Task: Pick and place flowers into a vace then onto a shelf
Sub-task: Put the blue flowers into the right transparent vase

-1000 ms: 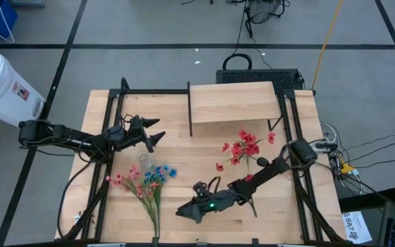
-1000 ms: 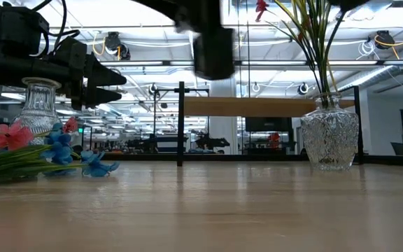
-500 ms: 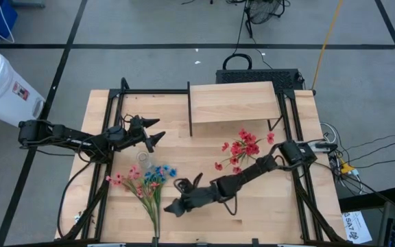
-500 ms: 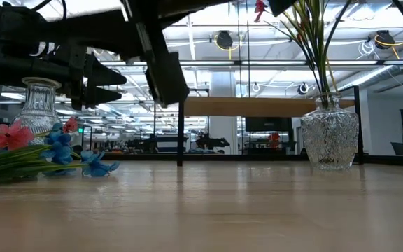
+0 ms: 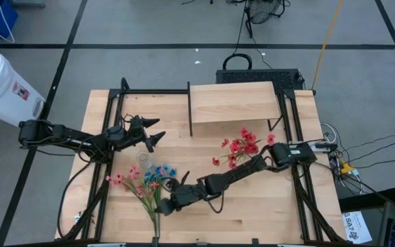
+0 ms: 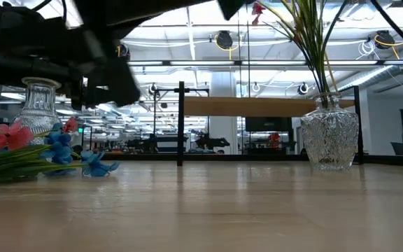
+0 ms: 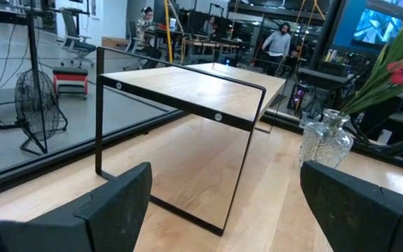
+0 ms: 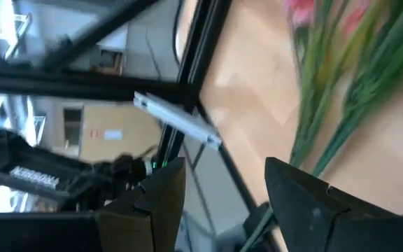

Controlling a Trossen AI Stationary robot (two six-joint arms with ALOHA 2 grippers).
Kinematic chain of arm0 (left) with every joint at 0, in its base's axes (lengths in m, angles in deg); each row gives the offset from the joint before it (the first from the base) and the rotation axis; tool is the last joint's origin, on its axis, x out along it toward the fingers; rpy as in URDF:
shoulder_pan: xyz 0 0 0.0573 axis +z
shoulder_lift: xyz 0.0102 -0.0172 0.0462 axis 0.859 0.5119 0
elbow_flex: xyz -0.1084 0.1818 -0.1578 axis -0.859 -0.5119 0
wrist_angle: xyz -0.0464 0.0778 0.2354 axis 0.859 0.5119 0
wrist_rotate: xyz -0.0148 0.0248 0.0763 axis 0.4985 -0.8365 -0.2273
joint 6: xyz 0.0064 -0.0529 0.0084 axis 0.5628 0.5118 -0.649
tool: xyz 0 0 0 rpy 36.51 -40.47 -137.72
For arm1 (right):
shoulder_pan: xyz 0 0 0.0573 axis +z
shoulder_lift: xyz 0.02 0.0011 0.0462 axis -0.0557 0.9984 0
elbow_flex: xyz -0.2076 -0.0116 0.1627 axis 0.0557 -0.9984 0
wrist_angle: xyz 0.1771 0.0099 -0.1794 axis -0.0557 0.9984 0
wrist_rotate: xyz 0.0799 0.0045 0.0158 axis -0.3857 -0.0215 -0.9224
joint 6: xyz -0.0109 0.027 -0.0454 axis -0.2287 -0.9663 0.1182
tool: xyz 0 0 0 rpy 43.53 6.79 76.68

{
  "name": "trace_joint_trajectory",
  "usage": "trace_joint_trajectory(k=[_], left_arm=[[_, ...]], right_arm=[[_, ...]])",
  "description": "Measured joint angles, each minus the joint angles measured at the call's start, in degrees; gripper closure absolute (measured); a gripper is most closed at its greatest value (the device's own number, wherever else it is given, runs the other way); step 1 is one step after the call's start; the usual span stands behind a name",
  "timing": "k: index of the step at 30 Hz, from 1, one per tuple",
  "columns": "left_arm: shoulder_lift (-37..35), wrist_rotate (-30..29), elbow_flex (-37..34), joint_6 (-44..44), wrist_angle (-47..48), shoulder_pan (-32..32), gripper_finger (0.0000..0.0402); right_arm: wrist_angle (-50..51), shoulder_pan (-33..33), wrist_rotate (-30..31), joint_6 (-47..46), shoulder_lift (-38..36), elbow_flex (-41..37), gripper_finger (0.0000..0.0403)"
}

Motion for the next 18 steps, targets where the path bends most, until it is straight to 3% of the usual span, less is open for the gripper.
trace_joint_trajectory(k=[11,18], left_arm=[[0.0,0.0,0.0,0.0,0.0,0.0,0.0036],[0.0,0.0,0.0,0.0,0.0,0.0,0.0036]], right_arm=[[6.6,-2.4,-11.6,-9.2,8.7,9.7,0.0216],[11.9,-2.6,-10.1,-9.7,8.7,9.8,0.0216]])
